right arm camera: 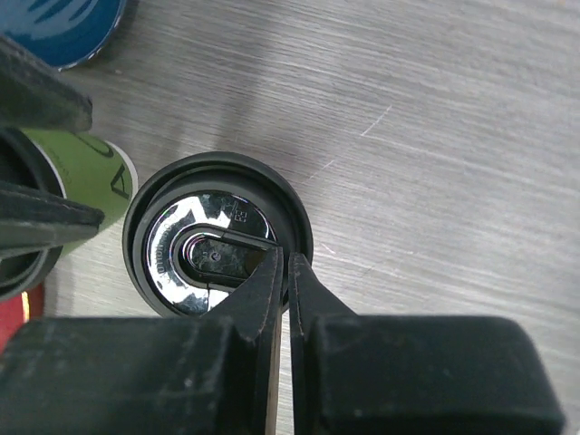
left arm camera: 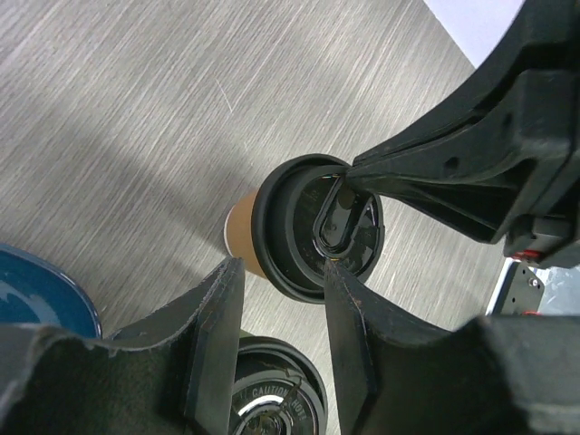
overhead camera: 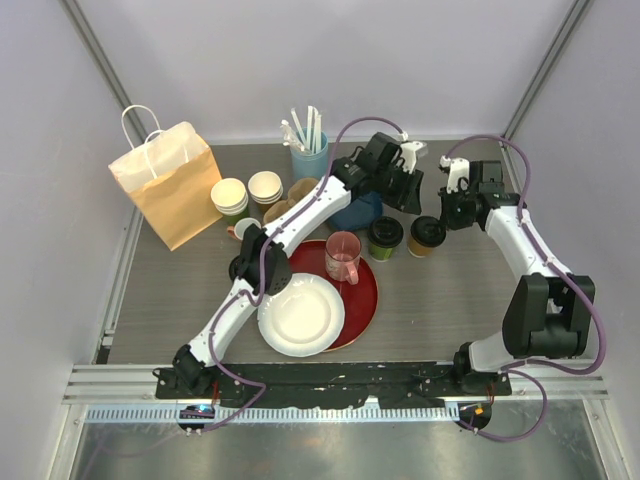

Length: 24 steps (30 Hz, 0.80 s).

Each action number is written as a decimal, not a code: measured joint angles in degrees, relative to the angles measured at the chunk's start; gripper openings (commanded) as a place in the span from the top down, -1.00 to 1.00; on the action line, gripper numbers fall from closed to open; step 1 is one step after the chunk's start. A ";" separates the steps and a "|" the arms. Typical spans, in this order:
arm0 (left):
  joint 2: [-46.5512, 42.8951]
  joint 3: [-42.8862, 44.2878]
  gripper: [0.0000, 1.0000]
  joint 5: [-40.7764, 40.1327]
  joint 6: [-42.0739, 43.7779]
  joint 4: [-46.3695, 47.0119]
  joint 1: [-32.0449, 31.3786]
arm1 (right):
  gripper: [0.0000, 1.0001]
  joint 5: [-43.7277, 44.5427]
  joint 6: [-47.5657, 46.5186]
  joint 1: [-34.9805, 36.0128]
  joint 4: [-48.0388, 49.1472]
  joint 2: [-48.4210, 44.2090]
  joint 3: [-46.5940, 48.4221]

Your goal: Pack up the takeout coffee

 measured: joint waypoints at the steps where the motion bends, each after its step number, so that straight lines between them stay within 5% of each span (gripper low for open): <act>1: -0.28 0.00 0.12 0.13 0.07 -0.07 0.07 | 0.96 -0.66 -2.19 0.00 -0.42 0.28 0.48; 12: -1.31 -1.33 0.12 1.09 0.63 -0.33 0.87 | 0.98 -13.81 -30.84 -0.02 -2.14 -2.21 -0.55; 21: -1.31 -4.26 0.14 1.99 -0.39 -0.68 1.07 | 0.98 -16.61 -45.16 0.17 -8.74 2.80 4.39; 24: -1.31 -4.42 0.14 2.14 -0.48 -0.68 1.07 | 0.66 -15.30 -46.47 1.05 -8.92 3.56 4.46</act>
